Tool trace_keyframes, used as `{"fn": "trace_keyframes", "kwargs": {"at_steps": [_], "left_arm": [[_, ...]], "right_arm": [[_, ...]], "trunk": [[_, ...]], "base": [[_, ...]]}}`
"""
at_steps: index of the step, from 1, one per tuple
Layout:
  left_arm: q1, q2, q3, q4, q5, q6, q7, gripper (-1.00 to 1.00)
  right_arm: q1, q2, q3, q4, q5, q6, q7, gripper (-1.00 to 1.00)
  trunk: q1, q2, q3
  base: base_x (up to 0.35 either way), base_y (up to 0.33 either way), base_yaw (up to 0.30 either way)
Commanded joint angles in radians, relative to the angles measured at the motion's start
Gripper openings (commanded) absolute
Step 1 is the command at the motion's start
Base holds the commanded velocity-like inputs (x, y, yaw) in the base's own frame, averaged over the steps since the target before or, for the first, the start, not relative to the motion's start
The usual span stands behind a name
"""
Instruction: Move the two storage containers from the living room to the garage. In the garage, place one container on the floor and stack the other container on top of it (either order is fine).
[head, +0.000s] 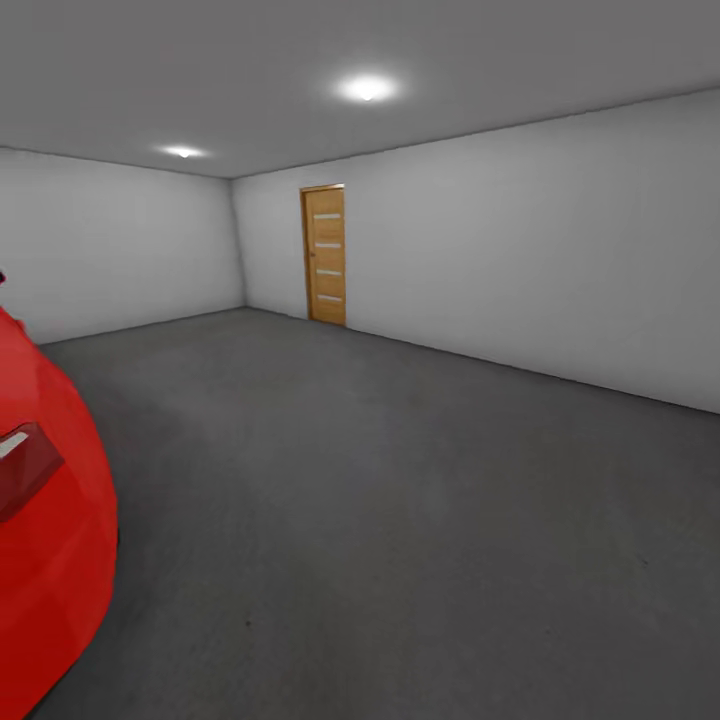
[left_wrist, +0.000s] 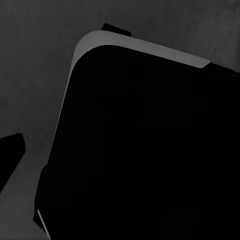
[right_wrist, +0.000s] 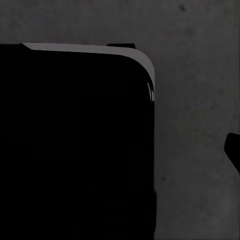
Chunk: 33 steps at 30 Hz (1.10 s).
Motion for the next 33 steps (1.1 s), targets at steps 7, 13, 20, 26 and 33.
{"fn": "trace_keyframes", "kwargs": {"at_steps": [7,13,20,26,33], "left_arm": [[0.000,0.000,0.001,0.000,0.004,-0.001,0.000,1.00],[0.000,0.000,0.001,0.000,0.004,-0.001,0.000,1.00],[0.000,0.000,0.001,0.000,0.004,-0.001,0.000,1.00],[0.000,0.000,0.001,0.000,0.004,-0.001,0.000,1.00],[0.000,0.000,0.001,0.000,0.004,-0.001,0.000,1.00]], "right_arm": [[0.000,-0.001,0.001,0.002,0.003,-0.005,0.000,1.00],[0.000,-0.001,0.007,0.002,0.009,-0.012,0.000,1.00],[0.000,-0.001,0.009,0.002,0.012,-0.012,0.000,1.00],[0.000,-0.001,0.010,0.002,0.014,-0.009,0.000,1.00],[0.000,0.000,0.011,0.002,0.014,-0.009,0.000,1.00]], "trunk": [[0.001,0.000,-0.001],[0.001,0.000,-0.001],[0.001,0.000,-0.001],[0.001,0.000,-0.001],[0.001,0.000,-0.001]], "base": [[0.317,0.000,0.038],[0.317,0.000,0.003],[0.317,0.000,0.000],[0.317,0.000,0.000],[0.317,0.000,0.000]]}}
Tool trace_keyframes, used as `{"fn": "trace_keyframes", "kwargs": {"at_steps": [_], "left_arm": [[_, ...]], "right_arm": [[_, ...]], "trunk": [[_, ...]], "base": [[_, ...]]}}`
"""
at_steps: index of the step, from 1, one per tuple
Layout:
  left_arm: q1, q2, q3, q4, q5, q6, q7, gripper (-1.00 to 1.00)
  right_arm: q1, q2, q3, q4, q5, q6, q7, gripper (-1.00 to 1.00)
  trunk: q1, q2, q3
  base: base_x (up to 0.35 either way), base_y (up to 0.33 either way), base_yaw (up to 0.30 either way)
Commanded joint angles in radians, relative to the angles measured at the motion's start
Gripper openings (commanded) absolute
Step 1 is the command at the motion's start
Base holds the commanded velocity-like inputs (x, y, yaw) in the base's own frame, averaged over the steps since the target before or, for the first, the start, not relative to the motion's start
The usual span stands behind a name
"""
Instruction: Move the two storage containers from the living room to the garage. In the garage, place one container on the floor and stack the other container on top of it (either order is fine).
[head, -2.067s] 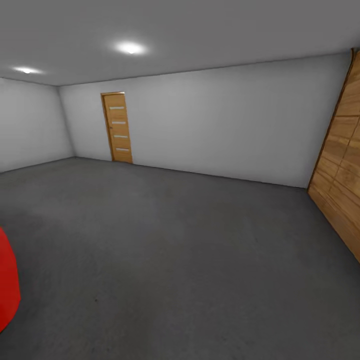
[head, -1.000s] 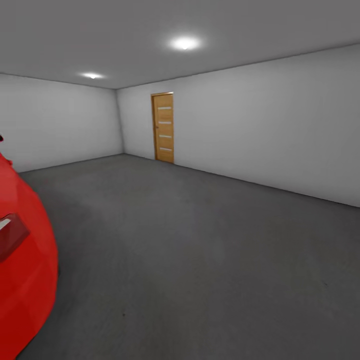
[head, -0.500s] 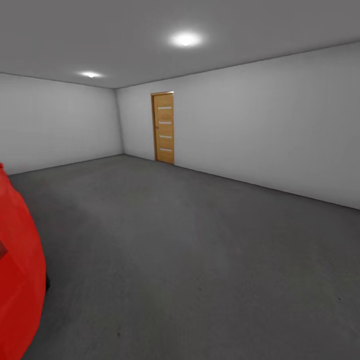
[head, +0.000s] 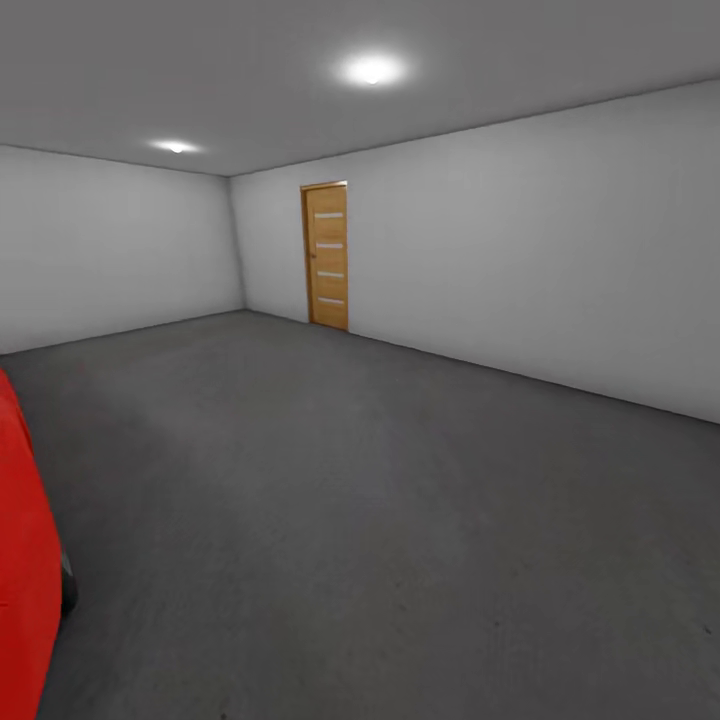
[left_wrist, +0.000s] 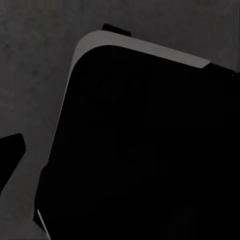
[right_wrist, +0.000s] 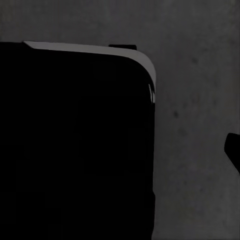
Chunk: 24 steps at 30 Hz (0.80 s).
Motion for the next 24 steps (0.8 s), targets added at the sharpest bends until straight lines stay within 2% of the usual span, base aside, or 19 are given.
{"fn": "trace_keyframes", "kwargs": {"at_steps": [1,7,16,24], "left_arm": [[0.000,0.000,0.001,0.000,0.004,-0.001,0.000,1.00],[0.000,0.000,0.001,0.000,0.004,-0.001,0.000,1.00],[0.000,0.000,0.001,0.000,0.004,-0.001,0.000,1.00],[0.000,0.000,0.001,0.000,0.004,-0.001,0.000,1.00]], "right_arm": [[-0.001,0.001,0.000,0.002,0.000,-0.005,0.001,1.00],[-0.001,0.004,-0.003,0.002,-0.003,-0.005,-0.001,1.00],[-0.001,0.003,-0.002,0.002,-0.003,-0.005,-0.001,1.00],[-0.001,0.001,-0.001,0.002,-0.003,-0.003,-0.001,1.00]], "trunk": [[0.001,0.000,-0.001],[0.001,0.000,-0.001],[0.001,0.000,-0.001],[0.001,0.000,-0.001]], "base": [[0.317,0.000,0.000],[0.317,0.000,0.013],[0.317,0.000,0.226],[0.317,0.000,0.056]]}}
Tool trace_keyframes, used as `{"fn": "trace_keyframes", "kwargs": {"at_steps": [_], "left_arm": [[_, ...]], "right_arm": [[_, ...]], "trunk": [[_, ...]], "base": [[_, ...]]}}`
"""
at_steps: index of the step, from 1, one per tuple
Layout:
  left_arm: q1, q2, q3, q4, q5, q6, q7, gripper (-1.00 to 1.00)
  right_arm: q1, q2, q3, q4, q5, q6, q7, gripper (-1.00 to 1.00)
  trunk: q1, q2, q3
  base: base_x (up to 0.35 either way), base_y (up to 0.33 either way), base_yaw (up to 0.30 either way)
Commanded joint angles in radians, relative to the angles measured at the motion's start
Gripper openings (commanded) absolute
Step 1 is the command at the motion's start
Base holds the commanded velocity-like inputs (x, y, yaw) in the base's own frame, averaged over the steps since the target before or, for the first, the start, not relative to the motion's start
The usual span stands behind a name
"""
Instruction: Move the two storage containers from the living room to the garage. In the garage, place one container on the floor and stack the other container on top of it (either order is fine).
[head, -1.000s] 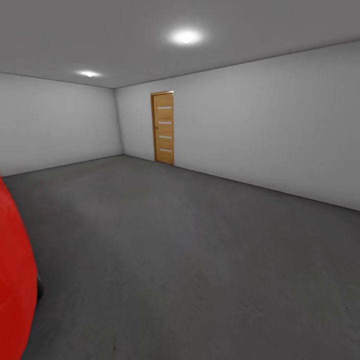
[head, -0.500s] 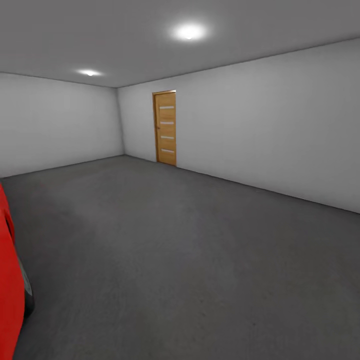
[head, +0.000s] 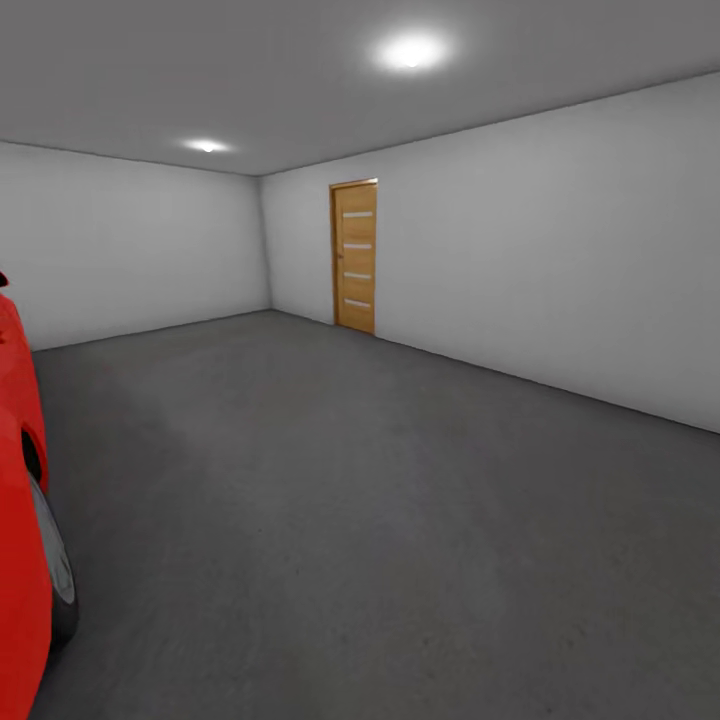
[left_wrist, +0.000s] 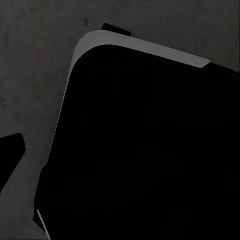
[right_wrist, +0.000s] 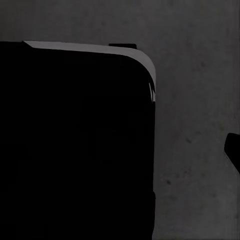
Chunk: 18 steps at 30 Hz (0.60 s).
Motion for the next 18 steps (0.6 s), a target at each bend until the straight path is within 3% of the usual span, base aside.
{"fn": "trace_keyframes", "kwargs": {"at_steps": [1,18], "left_arm": [[0.000,0.000,0.001,0.000,0.004,-0.001,0.000,1.00],[0.000,0.001,0.001,-0.001,0.005,-0.001,0.000,1.00]], "right_arm": [[-0.001,0.000,0.001,0.002,0.000,-0.006,0.000,1.00],[-0.001,0.000,0.002,0.002,0.000,-0.005,0.000,1.00]], "trunk": [[0.001,0.000,-0.001],[0.001,0.000,-0.001]], "base": [[0.317,0.000,0.006],[0.317,0.000,0.001]]}}
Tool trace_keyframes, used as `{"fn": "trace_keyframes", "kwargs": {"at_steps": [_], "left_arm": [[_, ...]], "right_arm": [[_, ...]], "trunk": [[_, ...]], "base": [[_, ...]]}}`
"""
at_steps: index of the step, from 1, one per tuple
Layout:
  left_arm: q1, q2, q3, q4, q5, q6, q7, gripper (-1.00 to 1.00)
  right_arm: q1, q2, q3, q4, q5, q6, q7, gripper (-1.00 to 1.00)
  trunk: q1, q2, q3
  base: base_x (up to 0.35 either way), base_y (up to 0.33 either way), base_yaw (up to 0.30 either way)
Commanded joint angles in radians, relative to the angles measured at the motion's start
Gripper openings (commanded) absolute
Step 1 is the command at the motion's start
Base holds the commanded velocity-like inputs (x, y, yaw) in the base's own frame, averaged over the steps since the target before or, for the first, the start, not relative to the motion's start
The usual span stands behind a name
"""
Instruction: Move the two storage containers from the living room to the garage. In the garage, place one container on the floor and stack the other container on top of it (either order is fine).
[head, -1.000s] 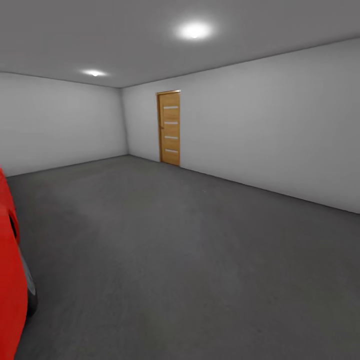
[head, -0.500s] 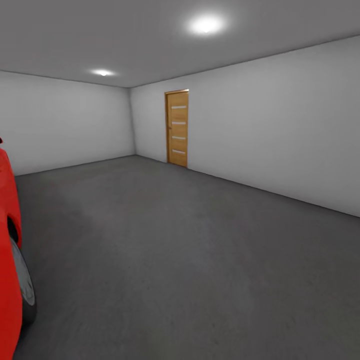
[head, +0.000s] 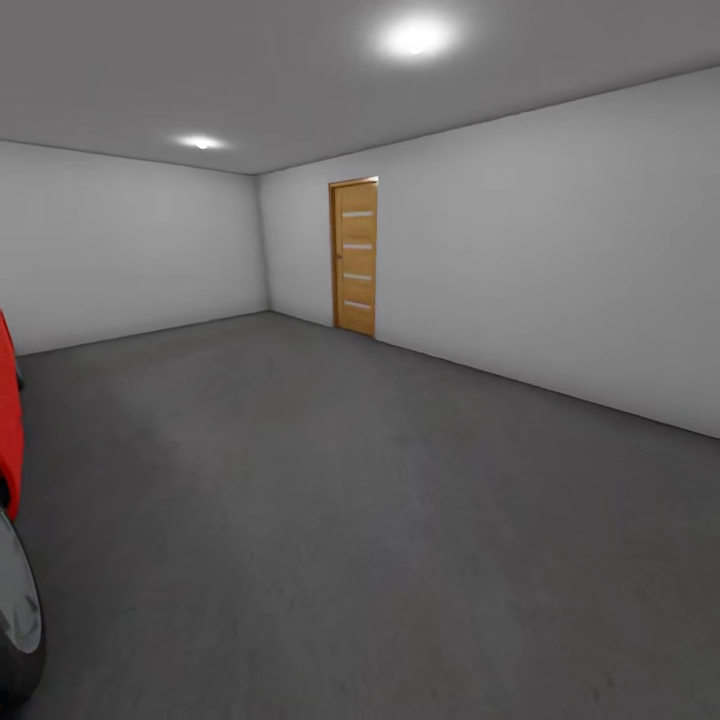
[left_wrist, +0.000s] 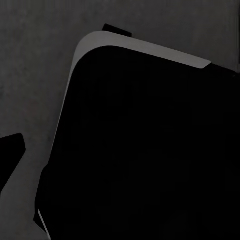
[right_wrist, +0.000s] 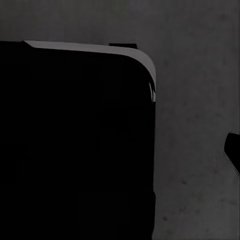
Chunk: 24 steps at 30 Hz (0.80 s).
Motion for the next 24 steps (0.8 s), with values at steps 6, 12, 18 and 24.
{"fn": "trace_keyframes", "kwargs": {"at_steps": [6,12,18,24], "left_arm": [[0.000,0.002,0.001,-0.001,0.006,-0.001,0.000,1.00],[0.000,0.002,0.001,-0.001,0.006,-0.001,0.000,1.00],[0.000,0.003,0.001,-0.001,0.007,-0.001,0.000,1.00],[0.000,0.002,0.001,-0.001,0.008,-0.001,0.000,1.00]], "right_arm": [[-0.001,0.001,0.001,0.002,0.000,-0.006,0.000,1.00],[-0.001,0.002,0.001,0.002,-0.001,-0.006,0.000,1.00],[-0.001,0.003,0.001,0.002,-0.001,-0.006,0.000,1.00],[-0.001,0.002,0.002,0.002,0.000,-0.007,0.000,1.00]], "trunk": [[0.001,0.000,-0.001],[0.001,0.000,-0.001],[0.001,0.000,-0.001],[0.001,0.000,-0.001]], "base": [[0.318,0.000,0.000],[0.321,0.000,0.000],[0.323,0.000,0.000],[0.323,0.000,0.062]]}}
